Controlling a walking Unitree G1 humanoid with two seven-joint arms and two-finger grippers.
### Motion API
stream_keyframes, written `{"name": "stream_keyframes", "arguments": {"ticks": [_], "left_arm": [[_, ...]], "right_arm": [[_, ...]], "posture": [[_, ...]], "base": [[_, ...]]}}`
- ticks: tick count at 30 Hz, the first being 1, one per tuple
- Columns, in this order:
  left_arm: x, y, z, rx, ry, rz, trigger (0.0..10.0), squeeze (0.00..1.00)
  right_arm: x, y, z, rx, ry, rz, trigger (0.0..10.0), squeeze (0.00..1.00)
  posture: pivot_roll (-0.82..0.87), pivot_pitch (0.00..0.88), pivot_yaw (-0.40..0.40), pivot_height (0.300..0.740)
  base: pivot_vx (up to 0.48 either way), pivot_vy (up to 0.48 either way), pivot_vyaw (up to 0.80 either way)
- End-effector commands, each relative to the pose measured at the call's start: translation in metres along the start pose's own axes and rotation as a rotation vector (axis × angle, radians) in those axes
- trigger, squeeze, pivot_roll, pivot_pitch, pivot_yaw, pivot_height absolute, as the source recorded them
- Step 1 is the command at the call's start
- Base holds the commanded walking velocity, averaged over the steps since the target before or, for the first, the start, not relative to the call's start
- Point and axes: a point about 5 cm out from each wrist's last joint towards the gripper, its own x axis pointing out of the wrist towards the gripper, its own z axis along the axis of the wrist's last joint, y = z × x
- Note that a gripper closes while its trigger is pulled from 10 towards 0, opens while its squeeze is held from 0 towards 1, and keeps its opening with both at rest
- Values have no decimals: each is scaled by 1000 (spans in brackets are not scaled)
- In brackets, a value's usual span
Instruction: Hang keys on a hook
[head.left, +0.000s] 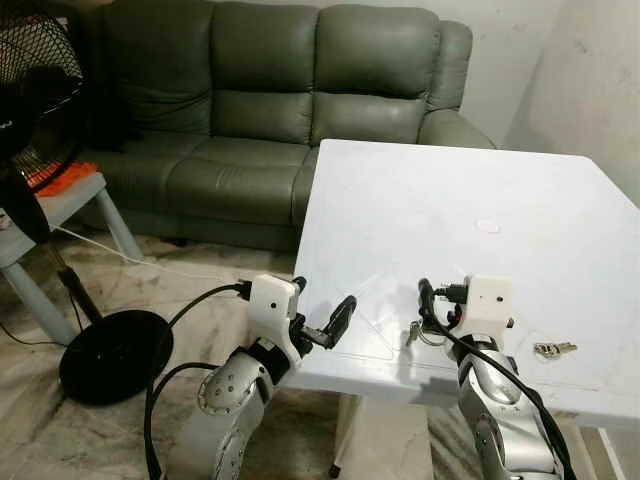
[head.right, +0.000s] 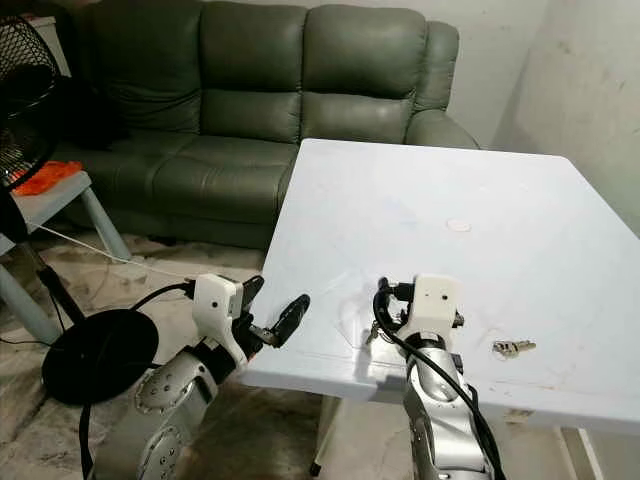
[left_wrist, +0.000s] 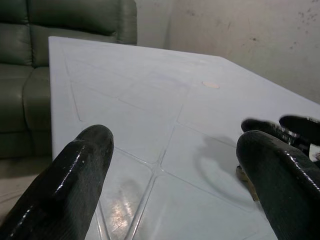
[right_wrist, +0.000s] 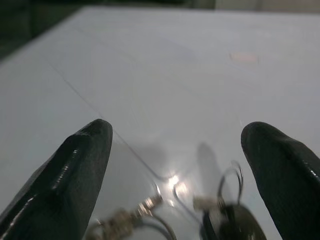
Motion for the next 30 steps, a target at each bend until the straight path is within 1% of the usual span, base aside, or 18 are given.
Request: {"name": "stream_keyframes", "arguments": {"ticks": [1, 4, 8, 9, 10, 11, 12, 13, 14, 15, 16, 22, 23, 24, 26, 27, 30], "left_arm": [[-1, -1, 3, 9, -8, 0, 10000, 0], [-2, -3, 4, 4, -7, 0, 10000, 0], [-2, -3, 4, 1, -5, 2, 10000, 0], [-2, -3, 4, 0, -5, 3, 10000, 0], [-2, -3, 4, -1, -5, 4, 10000, 0], [-2, -3, 4, -2, -5, 4, 10000, 0], [-2, -3, 4, -2, -6, 4, 10000, 0], [-2, -3, 5, -4, -7, 6, 10000, 0], [-1, -3, 5, -5, -7, 6, 10000, 0], [-1, -3, 5, -5, -7, 7, 10000, 0], [-1, -3, 5, -7, -7, 8, 10000, 0], [-1, -2, 5, -10, -7, 14, 10000, 0], [-1, -2, 5, -11, -6, 15, 10000, 0], [-1, -2, 5, -11, -6, 16, 10000, 0], [-1, -2, 5, -11, -6, 18, 10000, 0], [-1, -2, 5, -10, -6, 19, 10000, 0], [0, -2, 6, -11, -7, 22, 10000, 0]], "right_arm": [[1, -3, -3, -4, 27, -28, 10000, 0], [2, -6, -9, 9, 66, -57, 10000, 0], [2, -9, -11, 25, 75, -70, 10000, 0], [2, -10, -11, 25, 77, -73, 8667, 0], [2, -11, -12, 30, 83, -78, 8667, 0], [2, -12, -12, 31, 86, -82, 6392, 0], [2, -13, -13, 25, 88, -91, 6392, 0], [2, -15, -14, 18, 91, -103, 4471, 0], [2, -15, -14, 17, 92, -106, 4471, 0], [2, -15, -14, 20, 93, -108, 1922, 0], [2, -16, -13, 18, 85, -115, 0, 0], [1, -14, -15, 2, 97, -114, 0, 0], [1, -14, -15, 3, 97, -113, 471, 0], [1, -14, -15, 5, 96, -112, 0, 0], [1, -14, -15, 2, 93, -114, 0, 0], [1, -14, -15, 7, 97, -114, 235, 0], [2, -13, -14, 9, 95, -115, 0, 0]], "posture": [[14, 26, -44, 740], [15, 26, -45, 740], [14, 26, -46, 740], [13, 25, -46, 740], [13, 25, -46, 740], [12, 28, -45, 740], [12, 28, -45, 740], [13, 30, -46, 740], [13, 30, -46, 740], [11, 30, -45, 740], [11, 33, -46, 740], [11, 36, -46, 740], [11, 36, -46, 740], [11, 36, -46, 740], [12, 39, -45, 740], [12, 39, -45, 740], [13, 40, -45, 740]], "base": [[0, 0, 0], [0, 0, 0], [0, 0, 0], [0, 0, 0], [0, 0, 0], [0, 0, 0], [0, 0, 0], [0, 0, 0], [0, 0, 0], [0, 0, 0], [0, 0, 0], [0, 0, 0], [0, 0, 0], [0, 0, 0], [0, 0, 0], [0, 0, 0], [0, 0, 0]]}}
